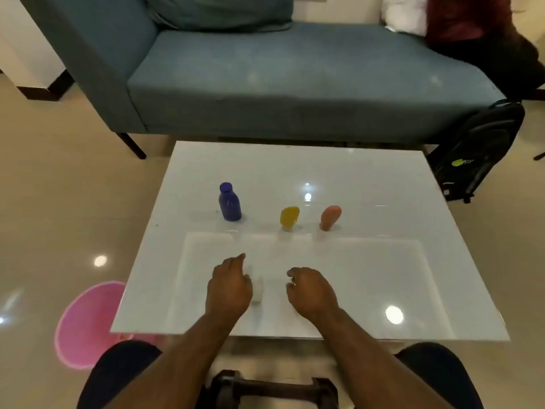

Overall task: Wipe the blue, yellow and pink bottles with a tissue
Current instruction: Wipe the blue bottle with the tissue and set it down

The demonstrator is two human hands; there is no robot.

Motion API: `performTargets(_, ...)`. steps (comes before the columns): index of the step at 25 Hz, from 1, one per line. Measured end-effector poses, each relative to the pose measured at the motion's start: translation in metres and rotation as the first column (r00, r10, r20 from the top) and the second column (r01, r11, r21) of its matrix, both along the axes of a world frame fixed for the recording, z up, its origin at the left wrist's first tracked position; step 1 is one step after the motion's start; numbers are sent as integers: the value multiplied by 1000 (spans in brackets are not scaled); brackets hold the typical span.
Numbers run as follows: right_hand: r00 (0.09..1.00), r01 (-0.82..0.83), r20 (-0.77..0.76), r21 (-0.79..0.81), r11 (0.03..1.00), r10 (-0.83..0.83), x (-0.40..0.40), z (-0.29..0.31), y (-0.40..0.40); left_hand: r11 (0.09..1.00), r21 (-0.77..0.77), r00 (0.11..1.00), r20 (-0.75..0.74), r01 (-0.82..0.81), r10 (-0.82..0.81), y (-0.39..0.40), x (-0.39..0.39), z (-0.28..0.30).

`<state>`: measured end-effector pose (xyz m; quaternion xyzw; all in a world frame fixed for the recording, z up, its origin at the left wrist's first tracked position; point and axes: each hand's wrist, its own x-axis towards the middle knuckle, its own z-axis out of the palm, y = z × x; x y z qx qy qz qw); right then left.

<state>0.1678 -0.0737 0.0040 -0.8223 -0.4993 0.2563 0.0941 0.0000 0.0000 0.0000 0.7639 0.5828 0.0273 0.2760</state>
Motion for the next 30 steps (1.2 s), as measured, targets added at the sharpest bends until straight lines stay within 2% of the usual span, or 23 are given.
performTargets(2,985,60,-162,-41,997,-66,-15,-3,-6,991,-106,996,11,-85,87,-7,-13,-7)
performTargets(4,967,55,-243,-93,994,-76,-31,-2,-12,963,-236,990,34,-128,140,-13,-19,-17)
performTargets(8,952,36,-299,-93,995,-63,-49,-2,-19,929,-272,953,102,-251,287,-12,-8,-16)
performTargets(11,946,36,-318,-89,995,-62,-54,0,-24,860,-344,887,134,-376,441,-10,1,-9)
performTargets(14,931,95,-350,-54,994,-108,-46,9,-22,760,-467,785,197,-452,588,-8,6,-7)
performTargets(17,894,218,-394,-31,976,-212,-31,15,-15,685,-597,710,256,-418,656,-4,0,-10)
performTargets(19,823,282,-494,-72,957,-280,-26,17,-7,668,-675,680,332,-312,653,1,-7,-3)
performTargets(22,623,299,-693,-215,930,-361,-24,21,4,598,-793,619,413,-116,667,10,-14,14)
performTargets(24,455,306,-795,-285,909,-402,-25,26,8,600,-800,654,449,-11,610,15,-17,25)
performTargets(25,402,322,-821,-287,902,-405,-26,27,9,619,-785,683,463,20,565,19,-17,29)
performTargets(28,363,456,-835,-228,860,-414,-26,24,13,704,-710,740,473,0,477,38,-16,34)
performTargets(30,324,532,-839,-220,817,-437,-22,20,16,794,-585,701,495,-167,513,61,-16,36)
